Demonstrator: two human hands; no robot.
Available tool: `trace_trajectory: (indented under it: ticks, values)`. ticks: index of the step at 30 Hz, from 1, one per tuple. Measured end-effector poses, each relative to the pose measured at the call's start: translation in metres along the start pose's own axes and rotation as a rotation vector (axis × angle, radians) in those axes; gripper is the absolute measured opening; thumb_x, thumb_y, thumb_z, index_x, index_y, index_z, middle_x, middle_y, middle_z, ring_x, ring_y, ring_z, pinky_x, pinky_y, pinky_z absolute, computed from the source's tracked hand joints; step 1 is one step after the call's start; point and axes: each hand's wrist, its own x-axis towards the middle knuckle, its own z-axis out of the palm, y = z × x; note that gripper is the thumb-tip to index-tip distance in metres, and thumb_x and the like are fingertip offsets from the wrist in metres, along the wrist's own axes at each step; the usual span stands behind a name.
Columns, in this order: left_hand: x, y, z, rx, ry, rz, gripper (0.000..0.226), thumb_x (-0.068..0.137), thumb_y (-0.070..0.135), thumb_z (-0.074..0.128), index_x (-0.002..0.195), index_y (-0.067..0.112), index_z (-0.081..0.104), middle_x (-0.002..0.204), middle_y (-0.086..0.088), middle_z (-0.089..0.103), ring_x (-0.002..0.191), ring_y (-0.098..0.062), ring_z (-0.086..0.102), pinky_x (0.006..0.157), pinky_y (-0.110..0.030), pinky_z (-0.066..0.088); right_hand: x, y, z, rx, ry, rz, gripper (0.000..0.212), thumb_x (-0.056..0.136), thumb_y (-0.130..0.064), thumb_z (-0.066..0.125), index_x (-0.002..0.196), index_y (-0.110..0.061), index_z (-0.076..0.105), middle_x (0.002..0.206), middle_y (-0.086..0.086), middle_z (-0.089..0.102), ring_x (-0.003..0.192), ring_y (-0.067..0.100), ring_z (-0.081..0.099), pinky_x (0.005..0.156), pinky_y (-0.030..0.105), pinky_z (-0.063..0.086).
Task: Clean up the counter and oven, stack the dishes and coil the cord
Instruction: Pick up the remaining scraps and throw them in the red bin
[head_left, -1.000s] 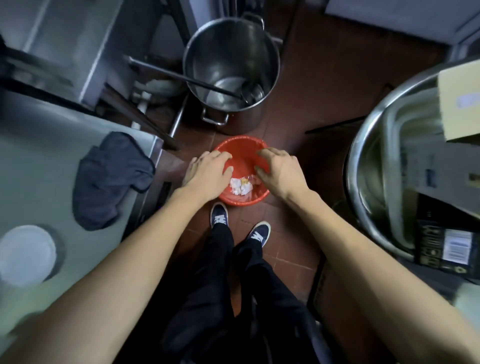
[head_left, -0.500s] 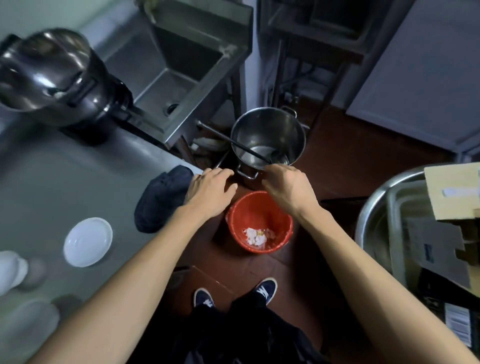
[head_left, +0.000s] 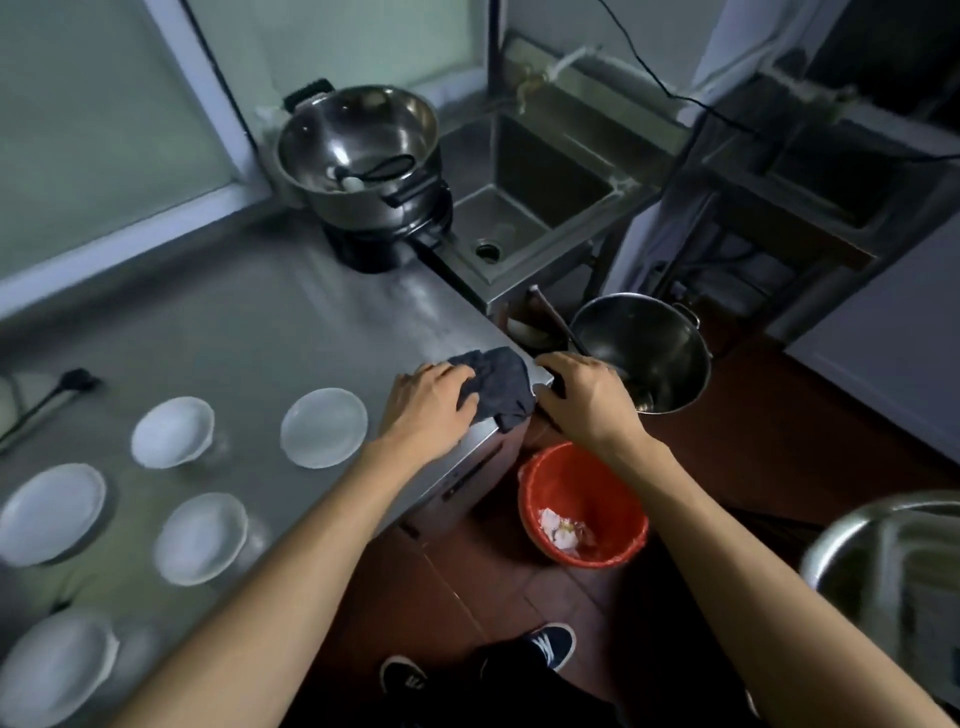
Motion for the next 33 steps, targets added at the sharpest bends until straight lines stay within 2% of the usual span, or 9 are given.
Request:
trace_trajectory:
  ticks: [2, 10, 13, 17, 23, 27, 30, 33]
  values:
    - [-0.013, -0.028, -0.011, -0.006, 0.028, -0.022, 0.035, 0.098, 0.038, 0.051, 0.128, 0.021, 0.058, 0.128, 0.001, 0.064, 0.116, -0.025, 0.057, 0.095, -0.042, 0.045, 0.003, -0.03, 0.009, -0.003, -0.01, -0.041, 0.035, 0.084, -0.026, 0.063, 0.118, -0.019, 0.065, 0.117, 0.004, 0.069, 0.105, 0.033, 0.064, 0.083, 0.048, 0.053]
    - [-0.066, -0.123, -0.052, -0.048, 0.12, -0.158, 0.035, 0.096, 0.036, 0.053, 0.128, 0.023, 0.06, 0.129, 0.002, 0.064, 0.119, -0.023, 0.055, 0.096, -0.04, 0.043, 0.008, -0.145, 0.037, 0.034, -0.045, -0.15, 0.039, 0.092, -0.023, 0.065, 0.13, -0.018, 0.063, 0.132, 0.002, 0.064, 0.118, 0.025, 0.061, 0.096, 0.037, 0.049]
    - [-0.085, -0.149, -0.065, -0.051, 0.177, -0.217, 0.033, 0.096, 0.037, 0.055, 0.125, 0.022, 0.061, 0.126, 0.002, 0.065, 0.116, -0.025, 0.057, 0.093, -0.041, 0.044, 0.014, -0.177, 0.048, 0.044, -0.065, -0.219, 0.038, 0.095, -0.027, 0.064, 0.132, -0.019, 0.062, 0.136, 0.002, 0.062, 0.121, 0.024, 0.059, 0.099, 0.038, 0.048]
    - [-0.112, -0.179, -0.076, -0.049, 0.232, -0.329, 0.033, 0.095, 0.037, 0.055, 0.122, 0.019, 0.062, 0.121, -0.002, 0.066, 0.112, -0.028, 0.059, 0.09, -0.044, 0.048, 0.029, -0.212, 0.065, 0.069, -0.103, -0.356, 0.038, 0.093, -0.025, 0.067, 0.129, -0.014, 0.063, 0.132, 0.006, 0.065, 0.116, 0.028, 0.063, 0.097, 0.043, 0.052]
    - [-0.154, -0.198, -0.085, -0.038, 0.34, -0.516, 0.029, 0.093, 0.03, 0.058, 0.118, 0.019, 0.066, 0.117, -0.002, 0.07, 0.104, -0.029, 0.064, 0.084, -0.043, 0.052, 0.053, -0.26, 0.091, 0.102, -0.233, -0.55, 0.039, 0.096, -0.029, 0.061, 0.134, -0.021, 0.059, 0.139, -0.002, 0.059, 0.125, 0.024, 0.055, 0.105, 0.038, 0.044]
    - [-0.179, -0.201, -0.084, -0.014, 0.367, -0.654, 0.026, 0.089, 0.027, 0.059, 0.113, 0.02, 0.068, 0.112, -0.004, 0.071, 0.099, -0.03, 0.064, 0.08, -0.042, 0.053, 0.062, -0.28, 0.111, 0.192, -0.347, -0.645, 0.039, 0.094, -0.03, 0.062, 0.132, -0.021, 0.061, 0.136, -0.001, 0.062, 0.125, 0.023, 0.056, 0.106, 0.038, 0.043]
    - [-0.203, -0.198, -0.077, -0.046, 0.381, -0.735, 0.028, 0.092, 0.027, 0.058, 0.117, 0.018, 0.066, 0.113, -0.006, 0.07, 0.101, -0.029, 0.064, 0.085, -0.04, 0.052, 0.062, -0.292, 0.124, 0.265, -0.438, -0.655, 0.04, 0.091, -0.027, 0.067, 0.13, -0.02, 0.062, 0.132, 0.003, 0.064, 0.122, 0.023, 0.059, 0.103, 0.035, 0.046]
    - [-0.236, -0.196, -0.065, -0.048, 0.35, -0.903, 0.033, 0.097, 0.033, 0.054, 0.126, 0.02, 0.062, 0.127, -0.005, 0.064, 0.115, -0.027, 0.059, 0.097, -0.042, 0.045, 0.05, -0.314, 0.141, 0.269, -0.532, -0.72, 0.04, 0.091, -0.026, 0.067, 0.13, -0.022, 0.063, 0.131, 0.006, 0.065, 0.12, 0.027, 0.06, 0.101, 0.035, 0.047]
